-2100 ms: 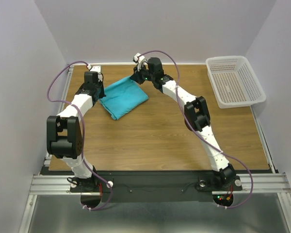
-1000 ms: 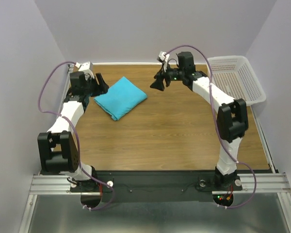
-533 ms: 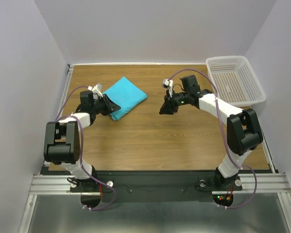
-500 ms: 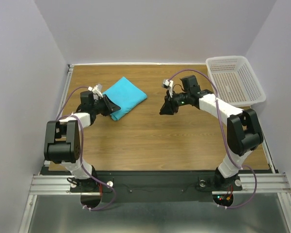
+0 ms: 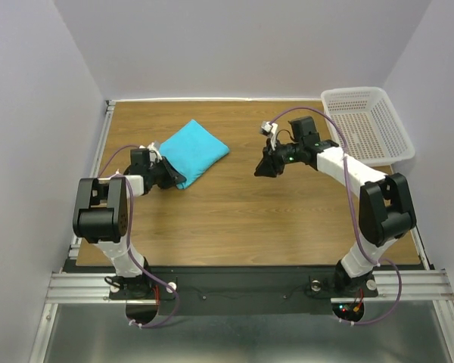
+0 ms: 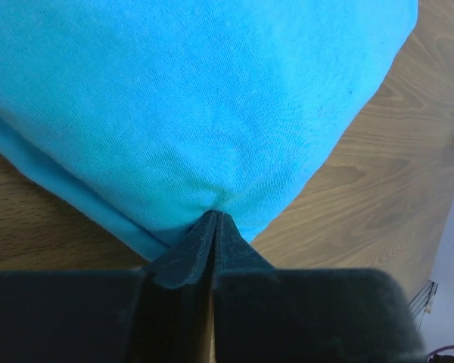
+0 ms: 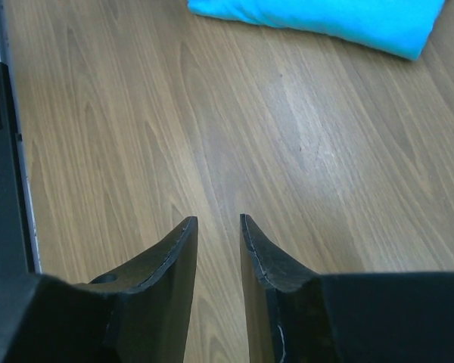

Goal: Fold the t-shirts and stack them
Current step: Neatly place the folded tshirt to the corner

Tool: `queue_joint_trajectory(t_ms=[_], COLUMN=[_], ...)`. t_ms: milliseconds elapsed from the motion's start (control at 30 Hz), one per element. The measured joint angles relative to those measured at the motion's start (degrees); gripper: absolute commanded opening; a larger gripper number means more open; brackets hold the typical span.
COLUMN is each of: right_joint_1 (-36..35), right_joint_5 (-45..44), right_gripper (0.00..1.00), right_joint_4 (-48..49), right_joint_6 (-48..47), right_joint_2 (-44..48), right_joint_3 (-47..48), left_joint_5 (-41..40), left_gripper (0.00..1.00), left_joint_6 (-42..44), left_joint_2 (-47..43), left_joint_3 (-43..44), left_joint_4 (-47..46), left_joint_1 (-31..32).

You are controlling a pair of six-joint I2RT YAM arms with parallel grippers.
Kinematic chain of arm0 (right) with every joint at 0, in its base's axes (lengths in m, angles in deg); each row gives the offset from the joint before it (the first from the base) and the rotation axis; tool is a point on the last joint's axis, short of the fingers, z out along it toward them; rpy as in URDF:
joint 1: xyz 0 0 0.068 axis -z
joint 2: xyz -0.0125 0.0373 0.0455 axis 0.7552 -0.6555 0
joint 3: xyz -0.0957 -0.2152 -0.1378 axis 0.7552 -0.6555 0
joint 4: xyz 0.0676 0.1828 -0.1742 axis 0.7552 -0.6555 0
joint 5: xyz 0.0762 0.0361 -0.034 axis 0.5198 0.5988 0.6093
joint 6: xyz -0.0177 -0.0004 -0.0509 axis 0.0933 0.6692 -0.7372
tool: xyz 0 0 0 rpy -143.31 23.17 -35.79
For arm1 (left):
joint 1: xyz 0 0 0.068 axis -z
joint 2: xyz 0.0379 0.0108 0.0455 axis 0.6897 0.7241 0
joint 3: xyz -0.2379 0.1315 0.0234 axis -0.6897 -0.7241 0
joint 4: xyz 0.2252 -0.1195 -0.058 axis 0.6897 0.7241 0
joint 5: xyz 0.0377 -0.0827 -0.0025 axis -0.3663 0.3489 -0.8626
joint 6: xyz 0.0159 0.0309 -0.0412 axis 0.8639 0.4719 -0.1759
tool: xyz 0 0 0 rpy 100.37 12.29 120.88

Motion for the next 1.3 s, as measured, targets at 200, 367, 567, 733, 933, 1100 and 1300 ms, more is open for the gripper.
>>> queue_joint_trajectory(t_ms=[200,367,567,733,933,1100,1300], right_joint_1=[1.2,3.8,6.7,8.4,10.0,11.2,11.5], right_joint_5=[-1.3,-2.6,-4.7,-5.3,-4.8,-3.2,-2.1], right_gripper=[0.41,0.51,0.59,0.62,0.63,0.63,0.63], right_joint_4=[-0.7,-0.9,-0.9,-0.8,-1.2,-1.1,-1.1], right_joint_6=[-0.3,-0.7,-1.5,-1.9,-2.4,-2.4,-2.9], right_joint_2=[1.5,5.2,10.1,12.5,13.0,13.0,12.8], right_joint_3=[-1.5,-1.7,-4.4,-8.7,-12.0,-12.2,-12.8], left_joint_5=[-1.7,-6.8,-7.4,-6.8,-6.0,-6.5,-7.2], left_gripper=[0.48,0.7,0.72,0.72,0.71,0.71,0.7], left_joint_6=[0.5,1.6,-0.2,-2.8,-5.0,-5.8,-7.8], left_joint_2=[-2.7,-14.8,-25.4,-22.6,-18.6,-15.4,-9.6], left_joint_3=[1.4,3.8,2.0,-3.9,-7.3,-7.3,-6.6], left_joint_4=[2.2,4.7,2.9,4.0,5.4,3.8,1.8], left_joint_1=[0.1,-0.2,-1.4,-1.6,-1.6,-1.5,-1.2])
